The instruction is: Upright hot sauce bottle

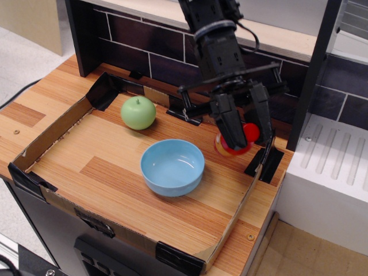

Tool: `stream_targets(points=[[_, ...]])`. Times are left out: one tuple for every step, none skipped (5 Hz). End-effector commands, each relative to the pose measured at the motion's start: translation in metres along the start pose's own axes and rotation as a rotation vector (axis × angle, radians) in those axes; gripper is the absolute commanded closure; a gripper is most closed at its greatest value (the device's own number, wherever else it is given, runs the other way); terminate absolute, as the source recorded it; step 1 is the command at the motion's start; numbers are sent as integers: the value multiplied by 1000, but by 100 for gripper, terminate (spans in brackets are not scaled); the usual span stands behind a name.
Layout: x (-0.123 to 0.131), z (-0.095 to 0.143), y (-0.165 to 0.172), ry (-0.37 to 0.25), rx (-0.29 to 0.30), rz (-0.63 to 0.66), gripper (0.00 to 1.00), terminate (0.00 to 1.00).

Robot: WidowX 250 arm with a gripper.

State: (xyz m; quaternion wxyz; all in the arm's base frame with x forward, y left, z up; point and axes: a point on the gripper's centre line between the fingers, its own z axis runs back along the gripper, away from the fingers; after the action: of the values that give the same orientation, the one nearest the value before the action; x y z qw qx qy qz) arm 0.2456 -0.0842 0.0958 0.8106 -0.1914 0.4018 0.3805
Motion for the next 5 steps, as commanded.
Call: stream_targets(points=[[0,6,-8,154,0,-15,100,0],[4,2,-4,206,0,8,100,0],[10,-2,-1,240,11,31,100,0],[15,-4,4,295,19,36,100,0],[18,-4,8,375,31,30,100,0]])
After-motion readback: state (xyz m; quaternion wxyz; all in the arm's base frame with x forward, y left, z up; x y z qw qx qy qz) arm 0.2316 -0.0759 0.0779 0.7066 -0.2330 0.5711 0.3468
